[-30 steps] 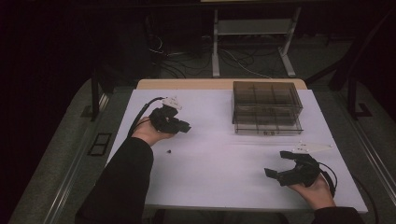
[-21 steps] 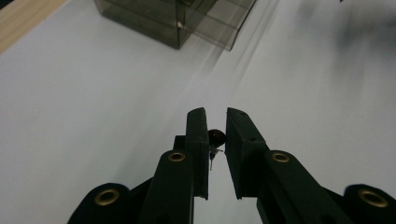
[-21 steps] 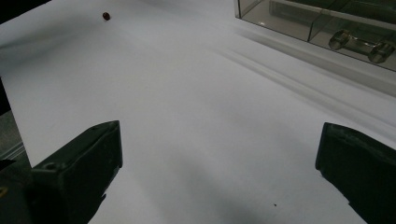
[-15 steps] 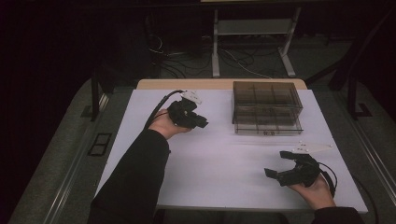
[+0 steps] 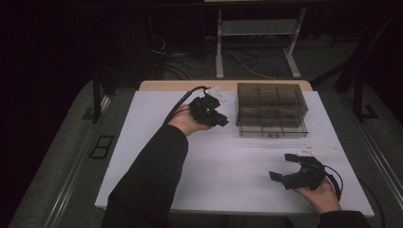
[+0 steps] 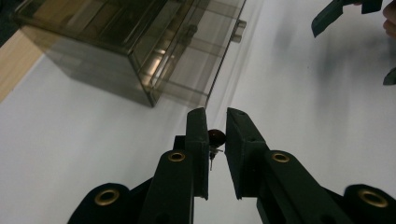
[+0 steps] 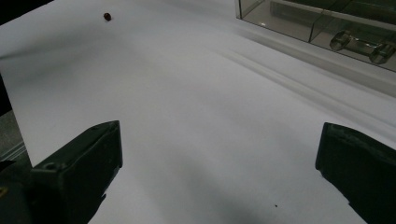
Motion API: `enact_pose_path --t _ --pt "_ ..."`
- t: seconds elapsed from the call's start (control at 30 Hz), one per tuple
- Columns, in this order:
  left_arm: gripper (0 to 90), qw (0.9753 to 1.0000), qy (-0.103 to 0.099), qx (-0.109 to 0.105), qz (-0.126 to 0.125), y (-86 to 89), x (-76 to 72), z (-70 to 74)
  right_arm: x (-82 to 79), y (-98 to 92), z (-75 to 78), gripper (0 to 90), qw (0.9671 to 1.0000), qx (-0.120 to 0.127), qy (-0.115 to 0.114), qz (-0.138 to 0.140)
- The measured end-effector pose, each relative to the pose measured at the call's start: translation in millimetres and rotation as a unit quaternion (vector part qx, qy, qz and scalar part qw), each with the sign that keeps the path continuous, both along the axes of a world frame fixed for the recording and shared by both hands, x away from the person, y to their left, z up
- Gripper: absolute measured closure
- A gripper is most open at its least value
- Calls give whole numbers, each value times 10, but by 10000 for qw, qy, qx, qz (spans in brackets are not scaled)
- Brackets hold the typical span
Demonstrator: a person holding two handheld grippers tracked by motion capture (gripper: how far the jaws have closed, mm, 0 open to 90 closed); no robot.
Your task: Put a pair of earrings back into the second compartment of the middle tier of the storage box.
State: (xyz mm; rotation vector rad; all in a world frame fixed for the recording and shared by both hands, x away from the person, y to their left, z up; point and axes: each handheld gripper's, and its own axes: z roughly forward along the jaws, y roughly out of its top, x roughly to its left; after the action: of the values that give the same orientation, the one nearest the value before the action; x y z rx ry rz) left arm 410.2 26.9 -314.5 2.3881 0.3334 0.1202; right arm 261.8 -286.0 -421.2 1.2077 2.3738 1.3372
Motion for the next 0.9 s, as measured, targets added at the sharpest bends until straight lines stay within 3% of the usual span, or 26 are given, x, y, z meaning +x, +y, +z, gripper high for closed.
enact_pose_path --t 0.17,0.53,0.9 --pt "781 9998 -85 47 -181 -193 21 66 3 -2 -2 1 10000 3 -17 12" --pt "781 9995 -111 -3 -285 -508 44 76 0 7 -2 1 10000 -30 -37 62" --pt "781 9992 -61 -103 -383 -803 71 -26 -4 5 3 1 10000 -2 -17 43"
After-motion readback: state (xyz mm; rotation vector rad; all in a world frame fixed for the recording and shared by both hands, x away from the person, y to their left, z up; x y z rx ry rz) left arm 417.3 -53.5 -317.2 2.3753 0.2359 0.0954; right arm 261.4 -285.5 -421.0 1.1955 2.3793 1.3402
